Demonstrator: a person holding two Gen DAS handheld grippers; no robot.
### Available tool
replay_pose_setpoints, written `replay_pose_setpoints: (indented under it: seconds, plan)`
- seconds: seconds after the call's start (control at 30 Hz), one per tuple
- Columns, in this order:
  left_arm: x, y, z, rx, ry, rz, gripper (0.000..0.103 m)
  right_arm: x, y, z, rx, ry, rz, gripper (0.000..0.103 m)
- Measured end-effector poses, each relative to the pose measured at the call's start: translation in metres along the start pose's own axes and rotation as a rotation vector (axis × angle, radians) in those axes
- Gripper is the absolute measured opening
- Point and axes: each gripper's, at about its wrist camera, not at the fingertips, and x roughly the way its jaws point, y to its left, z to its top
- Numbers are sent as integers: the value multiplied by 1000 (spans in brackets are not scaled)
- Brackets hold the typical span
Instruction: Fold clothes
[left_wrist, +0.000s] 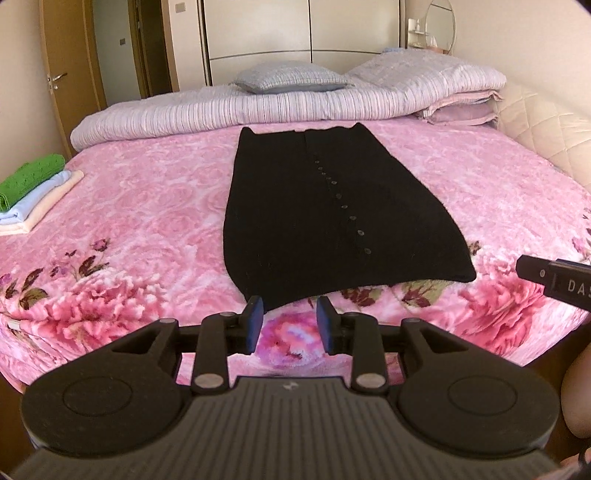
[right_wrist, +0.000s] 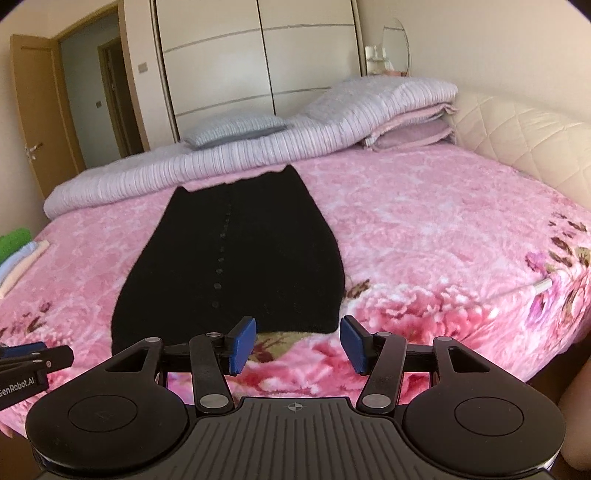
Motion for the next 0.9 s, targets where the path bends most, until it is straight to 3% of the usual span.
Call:
replay_pose_setpoints:
  seconds: [0.33, 0.53, 0.7, 0.9]
  plan:
    - [33, 25, 3, -75, 48, -37, 28, 27, 20, 6, -66, 65, -44, 55]
    - [53, 52, 0, -121, 21, -91, 31, 50, 41, 12, -129, 94, -57, 55]
    - [75, 77, -6, -135, 27, -142, 31, 84, 31, 10, -72, 149, -29, 55]
    - [105, 94, 1, -134, 33, -174, 27, 121, -12, 12, 75, 201, 21, 55]
